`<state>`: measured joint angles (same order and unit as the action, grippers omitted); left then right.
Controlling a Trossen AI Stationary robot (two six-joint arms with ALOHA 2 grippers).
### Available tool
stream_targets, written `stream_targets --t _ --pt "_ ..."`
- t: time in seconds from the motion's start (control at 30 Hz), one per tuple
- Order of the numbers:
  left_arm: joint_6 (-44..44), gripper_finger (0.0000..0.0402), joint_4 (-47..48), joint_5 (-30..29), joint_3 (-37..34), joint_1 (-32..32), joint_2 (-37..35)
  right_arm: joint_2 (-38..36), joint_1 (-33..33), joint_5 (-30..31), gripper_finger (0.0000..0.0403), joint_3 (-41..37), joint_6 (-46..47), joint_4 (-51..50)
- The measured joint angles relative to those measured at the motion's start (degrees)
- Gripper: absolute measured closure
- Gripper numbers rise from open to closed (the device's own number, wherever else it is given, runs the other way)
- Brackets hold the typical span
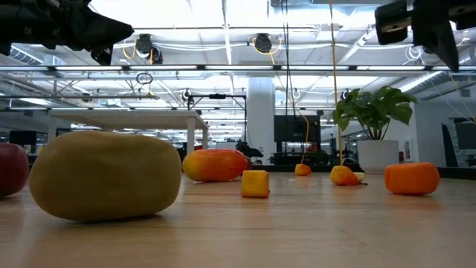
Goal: Pick & Place Fruit
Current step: Put the blue blue strainer bowl on the shelf
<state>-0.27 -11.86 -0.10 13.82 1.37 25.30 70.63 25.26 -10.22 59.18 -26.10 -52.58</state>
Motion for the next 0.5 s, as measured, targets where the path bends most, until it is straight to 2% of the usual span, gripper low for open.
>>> stream_targets --t 0.07,0.23,0.5 --pt "0.00 0.0378 0.00 0.00 0.00 0.00 0.00 1.40 0.00 -1.95 0.0216 -0.04 0.10 0.05" --pt "-0.02 0.0378 -0.22 0.00 -0.02 0.00 0.00 4.10 -0.18 -0.16 0.0189 -0.50 -0.99 1.08" --pt "0.00 0.0378 -0.26 0.00 -0.02 0.00 0.00 7.79 -1.48 -0.48 0.0184 -0.52 -1.60 1.58"
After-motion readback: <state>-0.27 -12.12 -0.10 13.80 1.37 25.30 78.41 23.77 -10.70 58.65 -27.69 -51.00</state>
